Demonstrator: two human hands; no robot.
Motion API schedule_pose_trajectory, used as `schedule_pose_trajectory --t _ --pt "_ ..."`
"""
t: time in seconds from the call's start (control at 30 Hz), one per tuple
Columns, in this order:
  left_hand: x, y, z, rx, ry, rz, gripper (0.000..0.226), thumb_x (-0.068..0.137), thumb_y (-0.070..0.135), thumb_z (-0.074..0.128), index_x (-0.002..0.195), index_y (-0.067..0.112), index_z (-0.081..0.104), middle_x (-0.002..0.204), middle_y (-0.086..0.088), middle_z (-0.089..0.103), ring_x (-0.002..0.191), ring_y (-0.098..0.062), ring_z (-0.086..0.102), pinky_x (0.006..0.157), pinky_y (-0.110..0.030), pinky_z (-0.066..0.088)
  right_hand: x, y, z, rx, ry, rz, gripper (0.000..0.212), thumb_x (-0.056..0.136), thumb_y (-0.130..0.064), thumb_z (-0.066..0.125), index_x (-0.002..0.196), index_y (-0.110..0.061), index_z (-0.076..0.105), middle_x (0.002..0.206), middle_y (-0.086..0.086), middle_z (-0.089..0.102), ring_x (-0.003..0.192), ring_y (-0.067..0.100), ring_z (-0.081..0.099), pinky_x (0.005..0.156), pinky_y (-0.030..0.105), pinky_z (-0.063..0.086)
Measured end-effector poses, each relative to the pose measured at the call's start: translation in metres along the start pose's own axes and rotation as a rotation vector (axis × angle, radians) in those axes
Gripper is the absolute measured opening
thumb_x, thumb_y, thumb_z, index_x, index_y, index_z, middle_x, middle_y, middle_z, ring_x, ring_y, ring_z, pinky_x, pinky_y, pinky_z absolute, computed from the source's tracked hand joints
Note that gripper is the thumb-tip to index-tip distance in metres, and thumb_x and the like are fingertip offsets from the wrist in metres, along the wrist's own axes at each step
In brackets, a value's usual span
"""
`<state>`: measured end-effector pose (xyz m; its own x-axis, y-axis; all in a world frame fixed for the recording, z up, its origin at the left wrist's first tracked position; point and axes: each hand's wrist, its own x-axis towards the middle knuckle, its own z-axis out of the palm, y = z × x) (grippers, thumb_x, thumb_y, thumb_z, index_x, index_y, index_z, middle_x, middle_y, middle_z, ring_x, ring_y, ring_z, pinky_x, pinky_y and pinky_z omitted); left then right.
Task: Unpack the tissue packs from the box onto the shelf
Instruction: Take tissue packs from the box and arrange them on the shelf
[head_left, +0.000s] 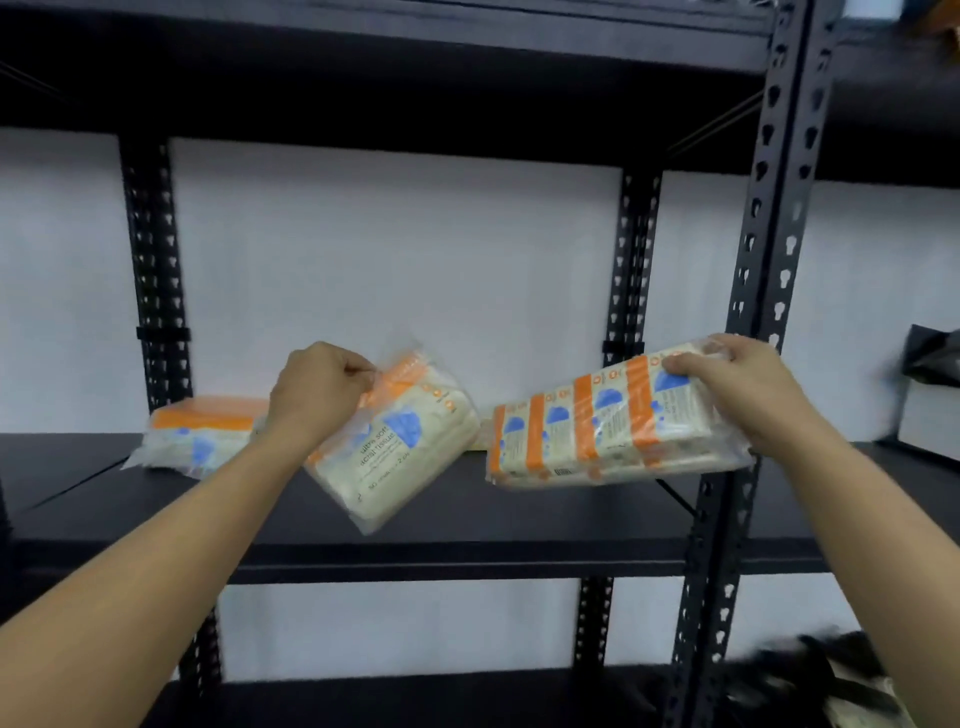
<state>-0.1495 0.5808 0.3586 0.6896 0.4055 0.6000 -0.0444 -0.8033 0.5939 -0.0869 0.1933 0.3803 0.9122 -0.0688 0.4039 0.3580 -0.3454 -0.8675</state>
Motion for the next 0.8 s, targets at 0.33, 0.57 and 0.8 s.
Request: schedule_pose_trajectory --t 0.33,0.57,0.8 --pt "0.014 -0.018 0.034 0.030 -0.029 -0.030 0.024 0.087 0.017 0.060 0.077 0.029 0.079 0.096 0.013 0.077 0.088 -0.017 0.070 0.082 -0.038 0.058 -0.004 0.057 0.056 0.114 0.369 0.154 0.038 0.089 -0.036 0.069 0.116 -0.010 0.060 0.103 0.009 0.068 0.081 0.023 0.062 0.062 0.027 0.041" --pt "0.023 -0.001 0.066 0.044 0.003 0.013 0.025 0.087 0.018 0.058 0.080 0.032 0.078 0.092 0.013 0.076 0.085 -0.022 0.067 0.074 -0.036 0.056 -0.012 0.097 0.093 0.275 0.483 0.264 0.035 0.091 -0.031 0.069 0.111 -0.007 0.054 0.101 0.009 0.066 0.080 0.022 0.065 0.053 0.023 0.044" --pt "0.024 0.017 0.108 0.082 0.023 0.106 0.030 0.090 0.016 0.053 0.086 0.032 0.078 0.081 0.010 0.075 0.074 -0.020 0.064 0.054 -0.025 0.037 0.005 0.117 0.118 0.267 0.477 0.341 0.038 0.095 -0.029 0.063 0.120 -0.005 0.048 0.106 0.011 0.061 0.084 0.024 0.061 0.052 0.026 0.045"
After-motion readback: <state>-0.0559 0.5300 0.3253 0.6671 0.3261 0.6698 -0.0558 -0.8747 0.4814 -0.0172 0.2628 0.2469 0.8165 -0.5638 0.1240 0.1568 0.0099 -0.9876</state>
